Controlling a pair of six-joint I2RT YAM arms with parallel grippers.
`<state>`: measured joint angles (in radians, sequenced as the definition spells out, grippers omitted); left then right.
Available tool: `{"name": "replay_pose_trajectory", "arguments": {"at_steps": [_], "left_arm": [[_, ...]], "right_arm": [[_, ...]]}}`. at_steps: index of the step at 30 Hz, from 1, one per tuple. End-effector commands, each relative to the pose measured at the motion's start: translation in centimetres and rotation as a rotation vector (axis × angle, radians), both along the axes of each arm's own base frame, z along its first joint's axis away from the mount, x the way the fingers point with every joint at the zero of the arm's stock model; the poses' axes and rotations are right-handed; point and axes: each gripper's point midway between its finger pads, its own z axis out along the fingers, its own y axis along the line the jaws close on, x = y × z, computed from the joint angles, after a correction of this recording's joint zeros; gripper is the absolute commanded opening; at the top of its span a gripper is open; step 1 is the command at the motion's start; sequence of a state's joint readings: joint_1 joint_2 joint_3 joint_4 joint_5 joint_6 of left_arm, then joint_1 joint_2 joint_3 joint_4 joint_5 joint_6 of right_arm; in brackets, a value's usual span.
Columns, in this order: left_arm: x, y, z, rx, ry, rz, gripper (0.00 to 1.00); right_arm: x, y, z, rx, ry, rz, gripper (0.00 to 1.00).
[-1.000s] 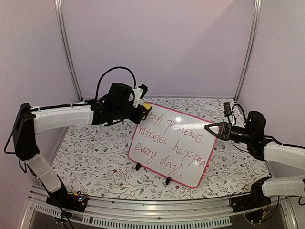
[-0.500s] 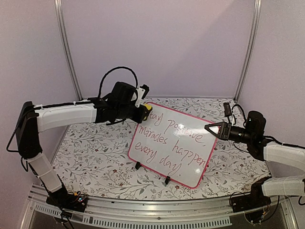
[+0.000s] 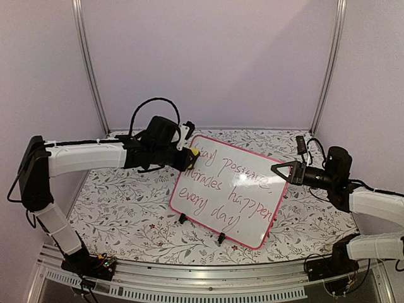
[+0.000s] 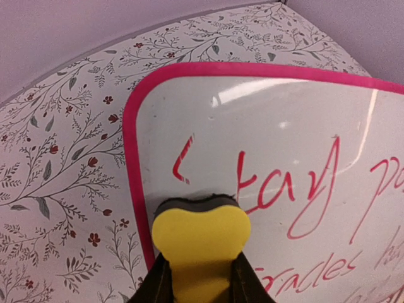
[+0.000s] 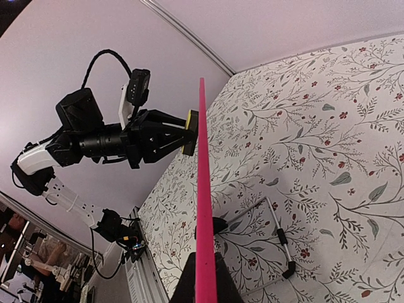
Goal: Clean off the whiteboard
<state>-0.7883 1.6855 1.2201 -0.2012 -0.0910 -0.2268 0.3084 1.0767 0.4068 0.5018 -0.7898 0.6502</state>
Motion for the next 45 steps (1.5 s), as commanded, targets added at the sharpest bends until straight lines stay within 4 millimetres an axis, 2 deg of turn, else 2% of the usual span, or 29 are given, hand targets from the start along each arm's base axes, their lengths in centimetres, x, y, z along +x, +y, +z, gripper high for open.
{"name": "replay_pose_trajectory", "arguments": {"at_steps": [1,6,16,23,29,37,45], "left_arm": [[-2.7,1.3,-4.5,0.085,0.129,-0.017,0.00],[-2.8,1.5,-4.5,0.084,0.131,-0.010,0.00],[2.3,2.3,1.3,-0.039,0.043,0.087,0.00],[3.8,0.5,2.9,-0.081,0.023,0.062,0.00],[3.4,-0.3,2.4,-0.053,0.021,0.050,0.00],[2.3,1.8,-1.2,0.059,0.087,0.125,0.00],[-0.3,3.2,-4.7,0.148,0.160,0.143,0.00]], "right_arm": [[0.0,0.5,2.0,-0.005,-0.104,0.031,0.00],[-0.1,0.5,2.0,-0.004,-0.105,0.034,0.00],[-0.2,0.6,1.8,-0.005,-0.102,0.039,0.00],[-0.3,0.7,1.7,-0.008,-0.101,0.041,0.00],[-0.2,0.7,1.5,-0.010,-0.094,0.043,0.00],[-0.1,0.7,1.5,-0.011,-0.094,0.041,0.00],[-0.2,0.8,1.5,-0.012,-0.093,0.045,0.00]]}}
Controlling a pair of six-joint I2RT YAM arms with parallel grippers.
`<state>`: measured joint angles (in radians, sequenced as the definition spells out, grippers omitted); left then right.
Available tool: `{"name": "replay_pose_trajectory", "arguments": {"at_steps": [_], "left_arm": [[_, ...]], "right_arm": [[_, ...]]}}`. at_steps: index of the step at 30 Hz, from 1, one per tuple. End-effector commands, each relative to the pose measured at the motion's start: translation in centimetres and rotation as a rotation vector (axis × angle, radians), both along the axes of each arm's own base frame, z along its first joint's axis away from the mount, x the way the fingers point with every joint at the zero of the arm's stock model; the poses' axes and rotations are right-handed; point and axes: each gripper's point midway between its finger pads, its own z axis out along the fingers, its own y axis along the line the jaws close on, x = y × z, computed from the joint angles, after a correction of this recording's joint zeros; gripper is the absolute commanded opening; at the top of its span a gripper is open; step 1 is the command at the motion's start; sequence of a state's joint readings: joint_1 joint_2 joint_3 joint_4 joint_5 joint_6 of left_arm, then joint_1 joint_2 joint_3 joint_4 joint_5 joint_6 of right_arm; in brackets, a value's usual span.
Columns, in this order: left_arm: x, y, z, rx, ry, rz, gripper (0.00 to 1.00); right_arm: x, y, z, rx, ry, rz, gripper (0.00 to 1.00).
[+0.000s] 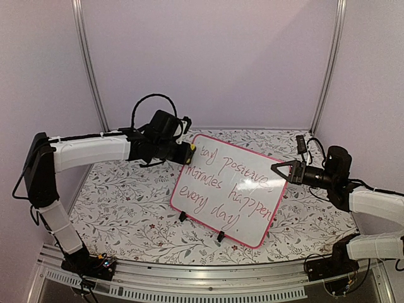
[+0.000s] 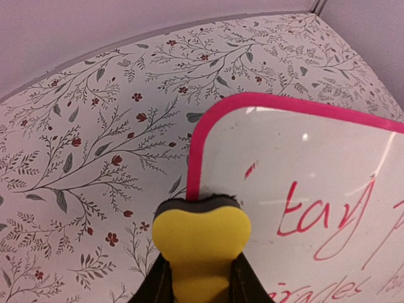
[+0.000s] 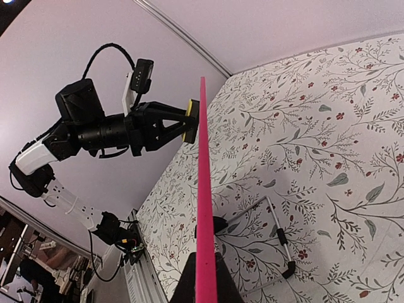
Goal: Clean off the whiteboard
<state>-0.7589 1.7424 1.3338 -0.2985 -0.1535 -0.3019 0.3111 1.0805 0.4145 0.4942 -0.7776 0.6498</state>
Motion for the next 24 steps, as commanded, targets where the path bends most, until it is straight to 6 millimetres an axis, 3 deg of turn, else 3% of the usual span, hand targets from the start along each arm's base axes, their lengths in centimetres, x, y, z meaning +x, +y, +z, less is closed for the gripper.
{"name": "replay_pose_trajectory", "arguments": {"at_steps": [1,8,24], "left_arm": [[-3.1,2.3,-5.6,0.136,0.144,0.017,0.00],[-3.9,3.1,-5.9,0.142,0.151,0.022,0.00],[0.4,-1.6,0.4,0.041,0.014,-0.021,0.00]], "right_arm": [[-0.5,0.8,1.5,-0.009,-0.096,0.056,0.00],[-0.5,0.8,1.5,-0.008,-0.097,0.056,0.00],[-0.7,1.0,1.3,-0.009,-0.094,0.065,0.00]]}}
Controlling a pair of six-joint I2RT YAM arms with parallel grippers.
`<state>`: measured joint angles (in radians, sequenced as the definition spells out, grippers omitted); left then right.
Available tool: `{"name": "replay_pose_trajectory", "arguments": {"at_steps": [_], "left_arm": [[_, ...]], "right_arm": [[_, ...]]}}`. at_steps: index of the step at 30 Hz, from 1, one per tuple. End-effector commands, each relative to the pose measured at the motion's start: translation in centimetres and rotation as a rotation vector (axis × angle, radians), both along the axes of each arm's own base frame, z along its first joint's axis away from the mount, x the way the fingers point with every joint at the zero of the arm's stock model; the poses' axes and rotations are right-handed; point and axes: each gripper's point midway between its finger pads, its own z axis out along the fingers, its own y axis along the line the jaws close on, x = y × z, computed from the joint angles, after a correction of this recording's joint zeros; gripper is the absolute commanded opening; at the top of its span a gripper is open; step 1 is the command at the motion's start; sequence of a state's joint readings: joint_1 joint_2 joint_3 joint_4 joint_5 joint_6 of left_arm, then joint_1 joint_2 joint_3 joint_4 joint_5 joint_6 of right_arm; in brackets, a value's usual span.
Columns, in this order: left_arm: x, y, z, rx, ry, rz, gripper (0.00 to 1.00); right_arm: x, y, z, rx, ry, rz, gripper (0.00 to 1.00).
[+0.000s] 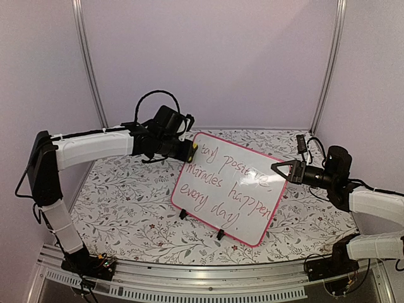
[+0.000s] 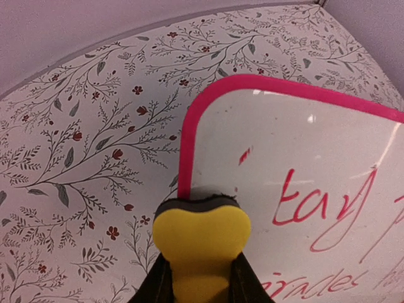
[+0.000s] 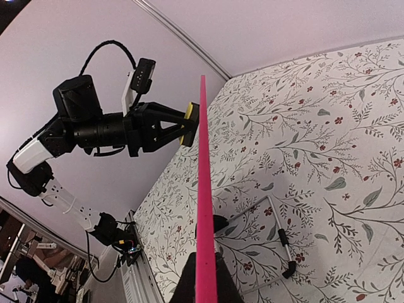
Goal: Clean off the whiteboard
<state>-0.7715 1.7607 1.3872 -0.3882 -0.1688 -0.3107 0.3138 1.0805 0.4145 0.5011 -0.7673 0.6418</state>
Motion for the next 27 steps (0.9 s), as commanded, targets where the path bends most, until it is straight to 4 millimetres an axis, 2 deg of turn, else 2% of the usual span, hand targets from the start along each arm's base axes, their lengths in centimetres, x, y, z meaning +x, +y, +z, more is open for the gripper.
{"name": "replay_pose_trajectory", "arguments": {"at_steps": [1,5,10,21,24,27], "left_arm": [[1.2,-1.7,0.8,0.001,-0.028,-0.026,0.00],[2.0,-2.1,1.7,0.002,-0.052,-0.019,0.00],[1.7,-2.1,1.7,-0.007,-0.047,-0.023,0.00],[-2.9,1.7,-5.4,0.079,0.133,0.009,0.00],[-3.8,2.6,-6.3,0.090,0.151,0.018,0.00],[-3.8,2.5,-6.0,0.078,0.141,0.015,0.00]], "right_arm": [[-0.8,1.0,1.2,-0.007,-0.077,0.071,0.00],[-0.9,1.1,1.2,-0.008,-0.077,0.074,0.00],[-0.8,1.1,1.1,-0.009,-0.075,0.073,0.00],[-0.7,1.3,1.2,-0.007,-0.074,0.081,0.00],[-0.7,1.3,1.2,-0.009,-0.072,0.081,0.00],[-0.8,1.4,1.2,-0.007,-0.073,0.086,0.00]]}}
